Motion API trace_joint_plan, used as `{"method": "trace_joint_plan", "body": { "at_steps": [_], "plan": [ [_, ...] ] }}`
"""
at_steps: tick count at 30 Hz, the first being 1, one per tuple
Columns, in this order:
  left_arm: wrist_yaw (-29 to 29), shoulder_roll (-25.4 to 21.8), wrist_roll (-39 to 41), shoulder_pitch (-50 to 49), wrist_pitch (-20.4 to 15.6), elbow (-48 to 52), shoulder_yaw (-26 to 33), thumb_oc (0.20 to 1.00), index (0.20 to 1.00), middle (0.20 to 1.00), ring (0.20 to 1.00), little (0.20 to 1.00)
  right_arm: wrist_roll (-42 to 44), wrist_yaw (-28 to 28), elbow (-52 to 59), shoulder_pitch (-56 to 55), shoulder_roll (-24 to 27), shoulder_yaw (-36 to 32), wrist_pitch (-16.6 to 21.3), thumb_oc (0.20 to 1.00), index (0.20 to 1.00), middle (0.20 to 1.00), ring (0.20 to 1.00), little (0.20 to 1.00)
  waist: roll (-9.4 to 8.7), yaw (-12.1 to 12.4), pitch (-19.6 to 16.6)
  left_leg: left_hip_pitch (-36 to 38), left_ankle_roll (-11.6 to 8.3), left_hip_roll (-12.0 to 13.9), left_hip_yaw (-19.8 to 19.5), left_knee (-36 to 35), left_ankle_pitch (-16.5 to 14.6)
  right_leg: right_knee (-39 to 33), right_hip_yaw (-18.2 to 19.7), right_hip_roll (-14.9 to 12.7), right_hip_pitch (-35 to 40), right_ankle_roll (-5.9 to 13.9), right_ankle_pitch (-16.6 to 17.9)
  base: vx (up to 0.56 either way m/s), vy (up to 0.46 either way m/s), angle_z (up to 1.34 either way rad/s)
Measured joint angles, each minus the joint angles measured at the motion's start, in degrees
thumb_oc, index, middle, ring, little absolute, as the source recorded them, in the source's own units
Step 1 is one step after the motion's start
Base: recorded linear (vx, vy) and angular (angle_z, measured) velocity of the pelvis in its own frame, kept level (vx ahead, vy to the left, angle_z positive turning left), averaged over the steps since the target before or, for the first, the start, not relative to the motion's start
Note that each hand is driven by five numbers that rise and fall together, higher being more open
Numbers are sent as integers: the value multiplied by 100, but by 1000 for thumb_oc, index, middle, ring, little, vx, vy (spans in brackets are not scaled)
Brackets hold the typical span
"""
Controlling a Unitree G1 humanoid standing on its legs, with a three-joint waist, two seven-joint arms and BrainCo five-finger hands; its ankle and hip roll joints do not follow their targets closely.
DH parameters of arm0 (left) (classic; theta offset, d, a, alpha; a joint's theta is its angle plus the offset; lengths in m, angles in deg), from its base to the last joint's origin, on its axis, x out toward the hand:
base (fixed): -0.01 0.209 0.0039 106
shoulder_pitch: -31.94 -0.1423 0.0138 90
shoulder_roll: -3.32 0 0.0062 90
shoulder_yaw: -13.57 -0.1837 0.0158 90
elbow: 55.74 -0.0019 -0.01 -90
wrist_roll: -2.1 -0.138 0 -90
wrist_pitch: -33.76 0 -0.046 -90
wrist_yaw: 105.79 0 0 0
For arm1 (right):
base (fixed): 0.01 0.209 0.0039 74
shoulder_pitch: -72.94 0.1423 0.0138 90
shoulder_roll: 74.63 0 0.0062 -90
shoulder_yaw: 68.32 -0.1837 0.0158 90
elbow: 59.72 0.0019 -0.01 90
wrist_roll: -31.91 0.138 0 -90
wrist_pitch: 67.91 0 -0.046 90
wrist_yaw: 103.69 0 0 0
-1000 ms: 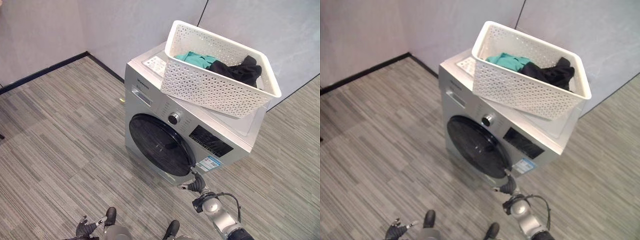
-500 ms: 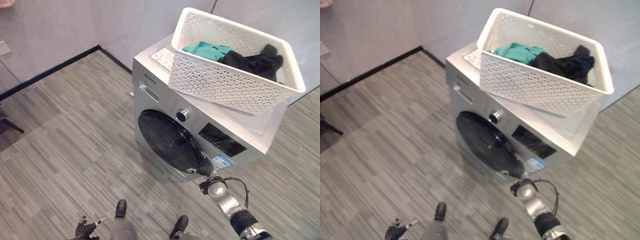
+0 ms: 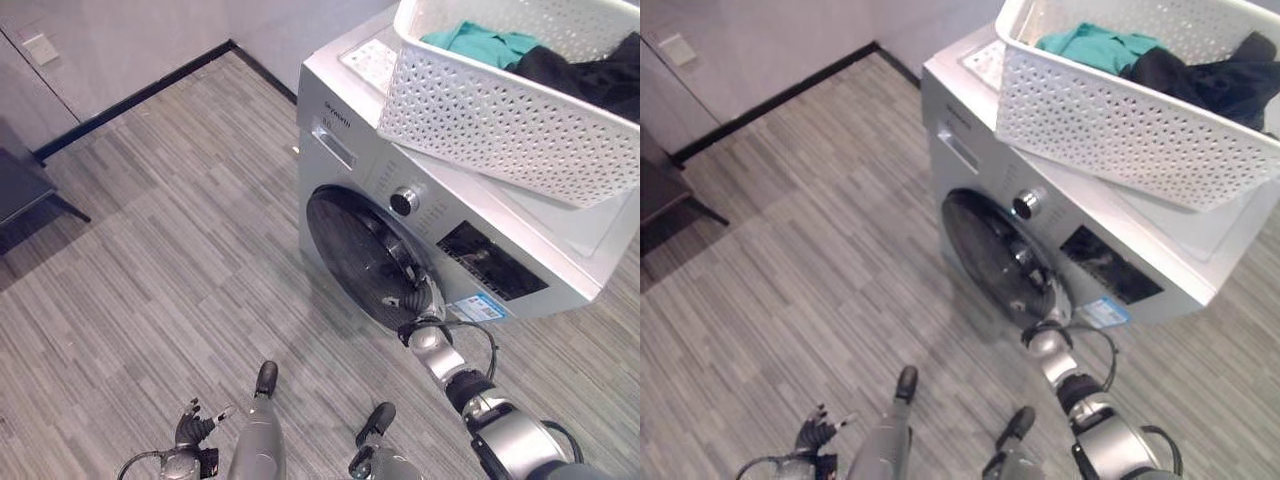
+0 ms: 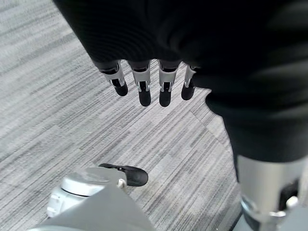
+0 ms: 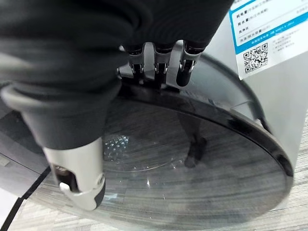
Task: Grab the laundry basket,head to the washer,open it,put in the laundry and shut it.
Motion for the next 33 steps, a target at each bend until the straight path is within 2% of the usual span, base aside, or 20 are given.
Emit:
{"method": "trace_joint_plan", "body": {
  "at_steps": [3, 5, 10, 18, 20, 22, 23, 24, 28, 29, 32, 33],
  "plan": [
    [24, 49, 8, 7, -42, 98, -13, 1000, 1000, 1000, 1000, 1000, 191, 138, 1, 171, -4, 135, 23, 1000, 1000, 1000, 1000, 1000, 159, 54, 99, -71, 0, -30, -113, -15, 1, -1, -7, 6, -30, 0, 0, -18, -2, 12],
    [34, 44, 13, -68, -58, 288, -125, 1000, 1000, 1000, 1000, 1000, 277, 181, 86, 288, -149, 418, 274, 1000, 1000, 1000, 1000, 1000, 283, 132, 141, -64, -1, -40, -157, 2, 2, 0, -7, 25, -26, -9, 7, -41, -3, -3],
    [39, 47, 11, 122, -100, 431, -245, 1000, 1000, 1000, 1000, 1000, 435, -10, 115, 201, -805, 692, 377, 1000, 1000, 1000, 1000, 1000, 291, 127, 120, -23, -20, 33, -168, 18, 12, 1, 2, 106, -13, -86, 88, -15, -12, -12],
    [149, 28, 41, 50, -94, 870, -194, 1000, 1000, 1000, 1000, 1000, 674, 112, 111, 53, -807, 1314, 352, 1000, 1000, 1000, 1000, 1000, 289, 177, 11, 305, -37, 75, -142, 13, 28, 28, 12, 128, 234, -132, 130, 1, -21, -5],
    [39, -399, 193, -222, -98, 2169, -221, 1000, 1000, 1000, 1000, 1000, 616, 282, 35, -79, -776, 1360, 395, 1000, 1000, 1000, 1000, 1000, 297, 197, -51, 485, -11, 58, -136, -1, 70, 46, 5, 119, 399, -109, 81, 0, 0, 0],
    [-43, -771, 221, -198, -57, 2667, -222, 1000, 1000, 1000, 1000, 1000, 632, 520, -14, -84, -745, 1341, 405, 1000, 1000, 1000, 1000, 1000, 310, 183, -63, 567, -33, 64, -115, -12, 81, 49, 14, 123, 468, -113, 74, 3, -5, -3],
    [-128, -1154, 228, -258, -63, 3270, -207, 1000, 1000, 1000, 1000, 1000, 755, 710, -14, -83, -740, 1291, 408, 1000, 1000, 1000, 1000, 1000, 316, 185, -70, 641, -34, 74, -92, -38, 82, 50, 27, 127, 511, -115, 68, 15, -4, -9],
    [-174, -1253, 227, -209, -134, 3402, -127, 1000, 1000, 1000, 1000, 1000, 979, 809, 16, -66, -750, 1284, 374, 1000, 1000, 1000, 1000, 1000, 323, 195, -107, 693, -34, 76, -38, -61, 81, 49, 56, 125, 523, -114, 68, 21, -11, -17],
    [-139, -1110, 226, -7, -133, 3207, 123, 1000, 1000, 1000, 1000, 1000, 1885, 1355, 45, 30, -821, 1462, 304, 1000, 1000, 1000, 1000, 1000, 339, 320, -143, 922, -43, 147, 160, -137, 49, 7, 246, 145, 579, -105, 76, 24, -41, -25],
    [-68, -892, 226, 13, -127, 3071, 195, 1000, 1000, 1000, 1000, 1000, 2483, 1483, 79, 111, -900, 1636, 275, 1000, 1000, 1000, 1000, 1000, 332, 405, -159, 971, -67, 177, 160, -183, 65, 4, 253, 193, 604, -100, 79, 32, -49, -11],
    [129, -465, 233, -78, -73, 3011, 245, 1000, 1000, 1000, 1000, 1000, 3200, 1633, 71, 183, -1189, 1633, 285, 1000, 1000, 1000, 1000, 1000, 322, 616, -174, 952, -109, 241, 78, -184, 83, 4, 156, 275, 656, -121, 58, 34, -49, 16],
    [161, -360, 230, -130, -42, 3009, 243, 1000, 1000, 1000, 1000, 1000, 3619, 1734, 30, 268, -1367, 1485, 292, 1000, 1000, 1000, 1000, 1000, 327, 756, -173, 927, -126, 248, -17, -186, 95, 4, 50, 291, 708, -118, 33, 36, -70, 31]
  ]
}}
